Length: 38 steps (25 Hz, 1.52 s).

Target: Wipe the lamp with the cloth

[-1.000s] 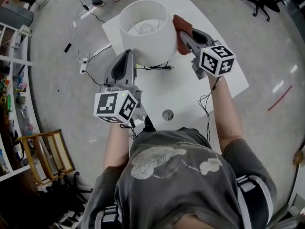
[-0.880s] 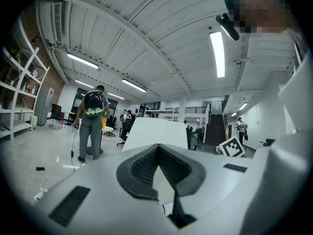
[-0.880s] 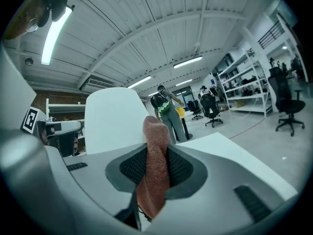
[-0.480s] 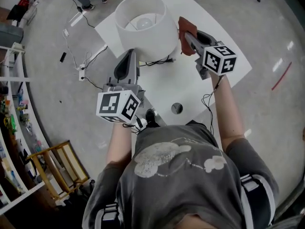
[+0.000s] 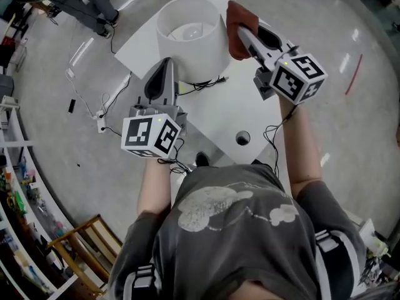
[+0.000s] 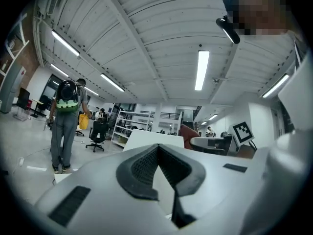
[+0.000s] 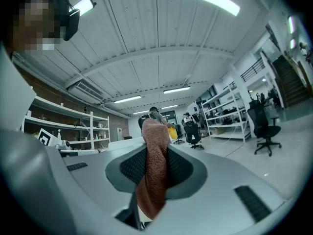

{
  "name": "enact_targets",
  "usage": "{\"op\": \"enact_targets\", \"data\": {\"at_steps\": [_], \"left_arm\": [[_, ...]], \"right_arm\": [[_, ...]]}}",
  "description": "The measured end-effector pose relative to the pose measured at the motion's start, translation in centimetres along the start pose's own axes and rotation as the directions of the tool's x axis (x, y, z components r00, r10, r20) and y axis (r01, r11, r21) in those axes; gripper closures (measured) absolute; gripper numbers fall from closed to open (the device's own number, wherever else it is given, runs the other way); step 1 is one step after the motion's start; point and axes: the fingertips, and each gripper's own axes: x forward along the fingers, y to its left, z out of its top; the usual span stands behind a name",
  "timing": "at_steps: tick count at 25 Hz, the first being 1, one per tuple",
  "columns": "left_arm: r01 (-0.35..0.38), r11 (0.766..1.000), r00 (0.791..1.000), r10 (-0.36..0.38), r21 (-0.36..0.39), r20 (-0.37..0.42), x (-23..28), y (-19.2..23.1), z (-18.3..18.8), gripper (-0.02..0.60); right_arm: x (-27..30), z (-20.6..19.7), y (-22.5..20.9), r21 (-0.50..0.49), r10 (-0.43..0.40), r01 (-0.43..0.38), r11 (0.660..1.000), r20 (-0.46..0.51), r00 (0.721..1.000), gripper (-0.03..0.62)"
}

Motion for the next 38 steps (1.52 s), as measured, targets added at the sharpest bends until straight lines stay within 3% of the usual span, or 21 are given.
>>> {"op": "enact_targets", "data": {"at_steps": [4,12,18,24,30,38], "left_arm": [[0.071,0.997,0.997,-0.071,-0.011,-0.006,-0.7,0.4,0.4,0.574],[0.187,0.981,0.979,-0.189,-0.043,-0.071,-1.3,0.3,-1.5,0.574],[0.192,0.978,0.973,-0.201,-0.079,-0.114,-2.4,0.2,-3.6,0.574],[0.155,0.986,0.978,-0.162,-0.063,-0.134,-2.9,-0.4,-4.2,0.574],[0.104,0.994,0.985,-0.108,-0.034,-0.133,-4.8,-3.1,-2.0,0.574],[0.024,1.000,0.997,-0.023,0.014,-0.078,-5.1,-3.4,1.1,0.574]], "right_arm": [[0.4,-0.5,2.0,-0.029,-0.057,0.057,0.998,-0.001,0.998,0.503],[-1.2,-6.0,2.4,0.067,-0.181,0.184,0.981,-0.044,0.982,0.503],[-2.9,-11.1,2.6,0.122,-0.216,0.231,0.965,-0.126,0.968,0.503],[-3.5,-14.1,2.6,0.156,-0.182,0.212,0.965,-0.183,0.966,0.503],[-6.2,-11.6,3.7,0.148,-0.142,0.168,0.975,-0.167,0.976,0.503],[-5.2,-5.0,5.6,0.084,-0.021,0.025,0.996,-0.058,0.998,0.503]]}}
